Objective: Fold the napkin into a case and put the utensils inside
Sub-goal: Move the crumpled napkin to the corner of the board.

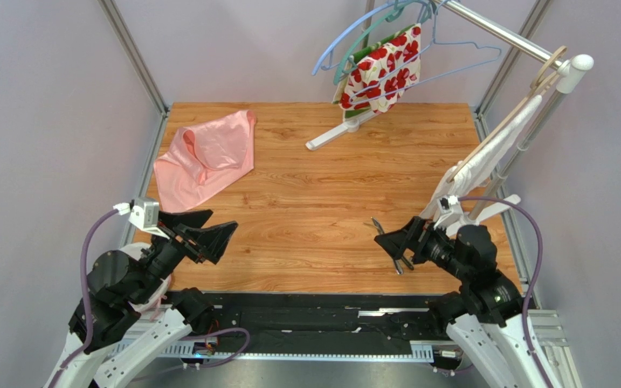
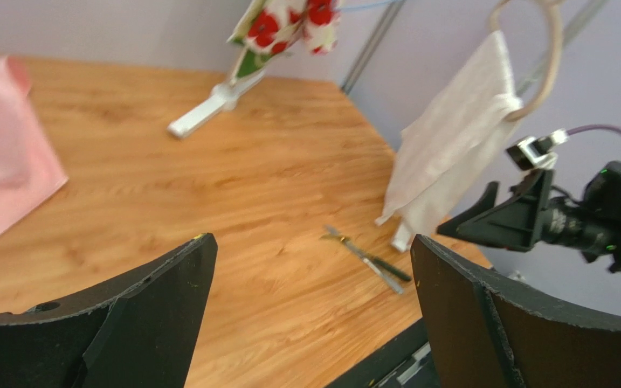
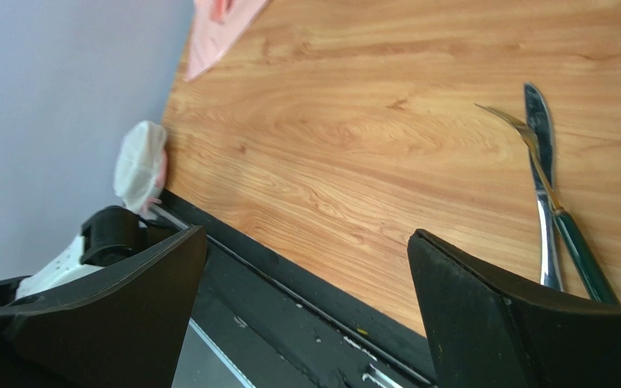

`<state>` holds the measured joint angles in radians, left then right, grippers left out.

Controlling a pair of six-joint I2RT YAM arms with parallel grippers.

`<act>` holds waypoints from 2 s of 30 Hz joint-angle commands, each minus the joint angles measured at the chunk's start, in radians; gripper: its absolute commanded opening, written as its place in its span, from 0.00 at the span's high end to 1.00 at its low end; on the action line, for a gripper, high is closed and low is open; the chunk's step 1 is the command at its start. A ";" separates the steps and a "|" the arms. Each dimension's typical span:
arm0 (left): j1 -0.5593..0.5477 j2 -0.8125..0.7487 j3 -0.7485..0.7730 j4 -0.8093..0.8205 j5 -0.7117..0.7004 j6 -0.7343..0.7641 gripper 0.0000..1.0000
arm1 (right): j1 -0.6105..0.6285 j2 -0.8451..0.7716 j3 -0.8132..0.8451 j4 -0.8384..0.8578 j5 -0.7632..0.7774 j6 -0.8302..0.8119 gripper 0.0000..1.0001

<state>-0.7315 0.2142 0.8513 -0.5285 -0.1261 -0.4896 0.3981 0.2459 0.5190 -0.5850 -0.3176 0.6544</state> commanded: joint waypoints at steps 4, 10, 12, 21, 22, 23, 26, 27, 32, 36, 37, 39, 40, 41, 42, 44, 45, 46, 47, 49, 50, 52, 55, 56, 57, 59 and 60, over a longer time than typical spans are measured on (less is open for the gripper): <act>0.001 0.074 0.092 -0.358 -0.155 -0.083 0.05 | 0.112 0.334 0.265 -0.072 0.107 -0.113 0.00; 0.001 0.143 0.137 -0.480 -0.256 -0.153 0.10 | 0.537 0.758 0.519 0.079 0.538 -0.200 0.00; 0.001 0.151 0.156 -0.536 -0.346 -0.207 0.11 | 0.609 0.907 0.675 0.111 0.601 -0.281 0.00; 0.001 0.223 0.213 -0.705 -0.484 -0.340 0.32 | 0.636 1.581 1.166 0.258 0.692 -0.588 0.02; 0.001 0.235 0.207 -0.706 -0.489 -0.349 0.32 | 0.631 1.624 1.252 0.261 0.683 -0.625 0.03; 0.001 0.250 0.206 -0.706 -0.491 -0.363 0.32 | 0.630 1.670 1.291 0.261 0.681 -0.631 0.03; 0.012 0.358 0.212 -0.654 -0.501 -0.357 0.35 | 0.573 1.808 1.430 0.243 0.600 -0.563 0.07; 0.027 0.432 0.221 -0.622 -0.494 -0.327 0.38 | 0.561 1.867 1.470 0.213 0.557 -0.537 0.12; 0.397 0.565 0.220 -0.411 -0.143 -0.179 0.48 | 0.504 2.018 1.621 0.217 0.392 -0.421 0.38; 0.524 0.632 0.230 -0.325 -0.020 -0.158 0.54 | 0.470 2.125 1.719 0.263 0.274 -0.368 0.44; 0.544 0.640 0.229 -0.306 0.005 -0.155 0.54 | 0.463 2.173 1.737 0.269 0.261 -0.355 0.45; 0.599 0.669 0.227 -0.271 0.062 -0.162 0.53 | 0.438 2.225 1.776 0.299 0.201 -0.305 0.52; 0.616 0.677 0.224 -0.260 0.074 -0.165 0.53 | 0.432 2.251 1.826 0.304 0.186 -0.289 0.54; 0.629 0.688 0.220 -0.249 0.082 -0.170 0.53 | 0.427 2.303 1.855 0.310 0.177 -0.276 0.55; 0.662 0.689 0.206 -0.226 0.098 -0.184 0.53 | 0.424 2.326 1.877 0.332 0.155 -0.254 0.60; 0.691 0.682 0.183 -0.194 0.150 -0.194 0.54 | 0.420 2.377 1.912 0.369 0.137 -0.231 0.67; 0.708 0.679 0.160 -0.167 0.167 -0.205 0.54 | 0.418 2.389 1.918 0.401 0.132 -0.219 0.72; 0.725 0.676 0.152 -0.156 0.181 -0.211 0.54 | 0.416 2.403 1.929 0.419 0.123 -0.201 0.76; 0.725 0.674 0.144 -0.151 0.201 -0.214 0.54 | 0.412 2.415 1.935 0.438 0.118 -0.187 0.78; 0.725 0.671 0.129 -0.142 0.206 -0.219 0.54 | 0.409 2.461 1.966 0.453 0.120 -0.153 0.79; 0.725 0.671 0.124 -0.142 0.203 -0.219 0.54 | 0.404 2.475 2.001 0.452 0.120 -0.144 0.80; 0.725 0.668 0.112 -0.136 0.204 -0.216 0.54 | 0.403 2.503 2.009 0.471 0.127 -0.133 0.83; 0.725 0.665 0.088 -0.108 0.203 -0.221 0.54 | 0.401 2.540 2.030 0.482 0.140 -0.124 0.84; 0.725 0.675 0.081 -0.096 0.203 -0.225 0.54 | 0.400 2.543 2.037 0.475 0.141 -0.122 0.85; 0.725 0.689 0.074 -0.062 0.207 -0.237 0.54 | 0.397 2.541 2.023 0.461 0.153 -0.115 0.87; 0.725 0.776 0.087 -0.030 0.235 -0.236 0.56 | 0.377 2.497 1.976 0.455 0.158 -0.099 0.89; 0.748 0.818 0.121 -0.019 0.238 -0.231 0.57 | 0.366 2.471 1.915 0.429 0.166 -0.069 0.94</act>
<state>-0.0120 0.9211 0.9321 -0.6590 0.0669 -0.7071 0.8009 2.7792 2.4912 -0.1791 -0.1741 0.5175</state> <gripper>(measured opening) 0.450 0.120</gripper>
